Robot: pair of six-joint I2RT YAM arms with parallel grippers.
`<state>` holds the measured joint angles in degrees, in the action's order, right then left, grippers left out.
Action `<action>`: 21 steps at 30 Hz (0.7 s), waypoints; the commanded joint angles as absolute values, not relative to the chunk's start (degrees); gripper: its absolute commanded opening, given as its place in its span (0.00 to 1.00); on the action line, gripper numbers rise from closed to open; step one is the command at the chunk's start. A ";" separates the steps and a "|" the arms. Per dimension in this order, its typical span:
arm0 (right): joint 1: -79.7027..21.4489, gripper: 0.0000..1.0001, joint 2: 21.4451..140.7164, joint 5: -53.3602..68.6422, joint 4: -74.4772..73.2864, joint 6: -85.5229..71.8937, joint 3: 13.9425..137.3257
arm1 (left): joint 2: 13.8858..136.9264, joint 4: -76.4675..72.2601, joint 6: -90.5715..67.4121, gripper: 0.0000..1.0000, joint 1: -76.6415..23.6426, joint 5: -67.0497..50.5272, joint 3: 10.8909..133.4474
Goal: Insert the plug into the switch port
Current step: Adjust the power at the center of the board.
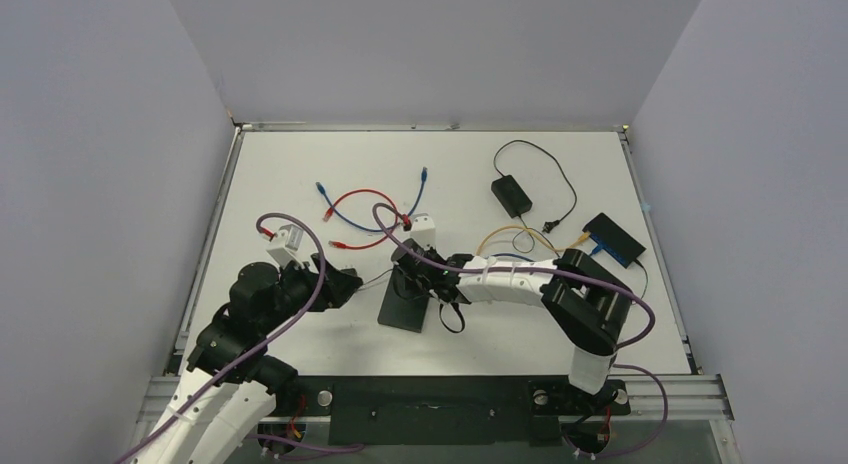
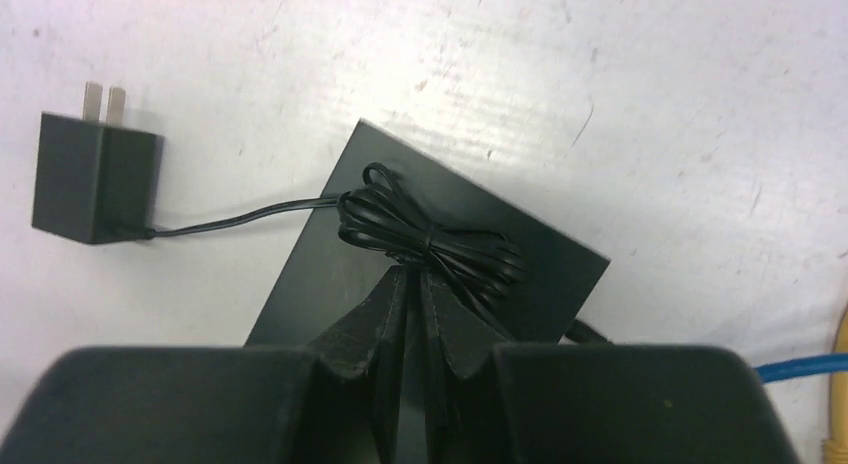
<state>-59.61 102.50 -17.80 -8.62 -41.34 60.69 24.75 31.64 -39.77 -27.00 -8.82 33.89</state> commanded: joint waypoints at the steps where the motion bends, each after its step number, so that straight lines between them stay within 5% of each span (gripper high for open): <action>1: -57.20 0.08 104.30 -20.93 -7.11 -40.08 64.86 | 25.20 27.99 -38.78 0.60 -26.72 -8.91 35.73; 21: -54.44 0.08 114.27 -15.72 -8.36 -34.84 74.71 | 26.39 26.98 -38.62 0.60 -26.72 -8.65 35.20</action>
